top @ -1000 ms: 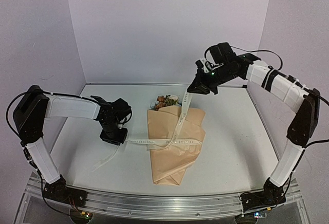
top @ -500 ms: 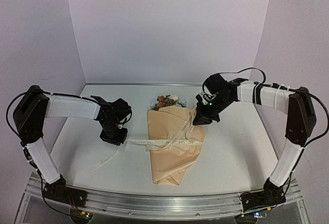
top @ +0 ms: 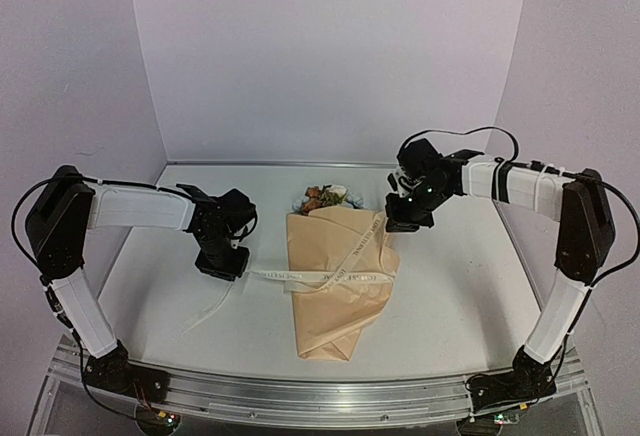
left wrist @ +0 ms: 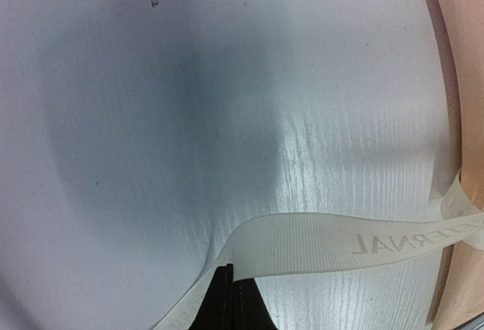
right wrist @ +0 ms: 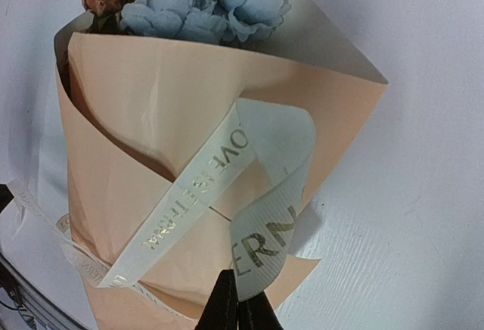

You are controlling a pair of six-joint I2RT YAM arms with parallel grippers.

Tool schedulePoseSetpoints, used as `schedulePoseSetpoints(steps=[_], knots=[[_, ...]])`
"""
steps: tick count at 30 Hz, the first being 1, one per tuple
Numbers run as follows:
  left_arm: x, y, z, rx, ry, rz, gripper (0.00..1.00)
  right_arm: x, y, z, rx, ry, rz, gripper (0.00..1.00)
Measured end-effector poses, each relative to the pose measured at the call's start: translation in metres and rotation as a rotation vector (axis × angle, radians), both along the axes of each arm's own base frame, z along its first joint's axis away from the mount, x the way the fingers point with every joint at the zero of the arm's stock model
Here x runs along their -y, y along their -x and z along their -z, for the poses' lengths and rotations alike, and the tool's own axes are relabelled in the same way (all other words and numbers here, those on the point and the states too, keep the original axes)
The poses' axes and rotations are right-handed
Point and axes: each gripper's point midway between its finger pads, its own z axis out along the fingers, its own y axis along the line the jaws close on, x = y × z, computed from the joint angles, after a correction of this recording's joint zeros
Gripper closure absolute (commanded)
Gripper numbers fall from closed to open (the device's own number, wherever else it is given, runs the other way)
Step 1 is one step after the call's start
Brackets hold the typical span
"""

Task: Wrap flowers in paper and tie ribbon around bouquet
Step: Cross the ribbon over the folded bouquet.

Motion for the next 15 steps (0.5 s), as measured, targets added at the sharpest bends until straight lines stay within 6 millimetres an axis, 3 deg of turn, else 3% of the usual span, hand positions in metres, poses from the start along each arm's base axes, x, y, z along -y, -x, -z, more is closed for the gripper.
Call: schedulePoseSetpoints(steps=[7,15], knots=[[0.001,0.000,0.000,-0.002,0.003,0.000,1.00,0.013,-0.013,-0.002,0.048,0.055,0.089,1.00],[0.002,0.001,0.000,-0.004,0.008,0.003,1.00,0.007,-0.026,-0.007,0.066,-0.036,0.227,1.00]])
